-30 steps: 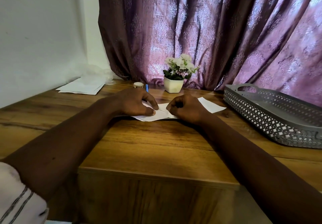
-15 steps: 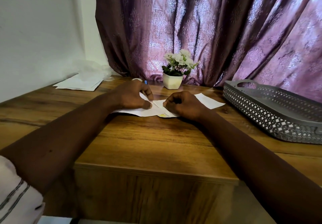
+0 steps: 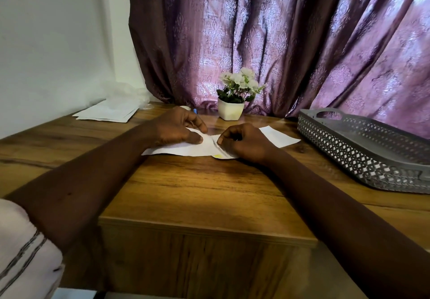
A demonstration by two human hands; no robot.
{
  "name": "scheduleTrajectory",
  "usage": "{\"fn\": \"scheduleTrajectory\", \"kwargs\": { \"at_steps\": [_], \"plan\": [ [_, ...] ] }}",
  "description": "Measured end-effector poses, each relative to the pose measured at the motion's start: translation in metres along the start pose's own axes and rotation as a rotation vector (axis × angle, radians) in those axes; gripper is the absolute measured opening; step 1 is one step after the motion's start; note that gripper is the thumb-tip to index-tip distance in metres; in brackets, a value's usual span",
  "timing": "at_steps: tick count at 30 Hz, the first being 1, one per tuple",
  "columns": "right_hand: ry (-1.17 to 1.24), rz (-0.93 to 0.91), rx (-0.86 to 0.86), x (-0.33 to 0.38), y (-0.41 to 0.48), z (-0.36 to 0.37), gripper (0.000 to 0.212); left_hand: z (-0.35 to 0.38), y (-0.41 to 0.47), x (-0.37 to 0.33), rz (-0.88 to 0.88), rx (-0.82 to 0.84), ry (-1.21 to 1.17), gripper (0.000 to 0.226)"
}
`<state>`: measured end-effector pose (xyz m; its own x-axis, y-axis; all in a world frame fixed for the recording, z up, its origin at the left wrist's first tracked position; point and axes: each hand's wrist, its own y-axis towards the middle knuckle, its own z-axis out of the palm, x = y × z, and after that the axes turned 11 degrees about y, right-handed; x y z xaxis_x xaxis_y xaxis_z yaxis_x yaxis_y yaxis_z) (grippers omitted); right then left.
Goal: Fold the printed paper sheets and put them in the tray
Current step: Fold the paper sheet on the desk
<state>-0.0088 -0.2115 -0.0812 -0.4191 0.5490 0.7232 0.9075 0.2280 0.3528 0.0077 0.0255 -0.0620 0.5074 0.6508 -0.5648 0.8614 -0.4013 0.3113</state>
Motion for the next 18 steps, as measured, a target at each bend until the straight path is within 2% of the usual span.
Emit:
{"fn": "scheduleTrajectory", "kwargs": {
  "at_steps": [4, 8, 11, 14, 16, 18],
  "plan": [
    [0.064, 0.036, 0.018, 0.003, 0.000, 0.001, 0.012, 0.005, 0.000, -0.002, -0.034, -0.051, 0.049, 0.021],
    [0.089, 0.039, 0.012, 0.007, 0.000, 0.002, 0.021, 0.008, 0.001, -0.007, -0.042, -0.041, 0.086, 0.006],
    [0.114, 0.006, -0.020, 0.009, -0.002, 0.002, 0.018, 0.014, 0.005, -0.010, -0.037, -0.073, 0.122, 0.011],
    [0.113, 0.015, -0.036, 0.009, -0.002, 0.000, 0.017, 0.027, 0.010, -0.009, -0.053, -0.232, 0.211, 0.015],
    [0.195, 0.024, -0.047, 0.009, -0.003, -0.003, 0.015, 0.034, 0.013, -0.010, -0.027, -0.303, 0.249, 0.013],
    [0.340, 0.022, -0.104, 0.008, -0.005, -0.006, 0.016, 0.030, 0.014, -0.015, 0.006, -0.226, 0.333, 0.025]
  ]
}}
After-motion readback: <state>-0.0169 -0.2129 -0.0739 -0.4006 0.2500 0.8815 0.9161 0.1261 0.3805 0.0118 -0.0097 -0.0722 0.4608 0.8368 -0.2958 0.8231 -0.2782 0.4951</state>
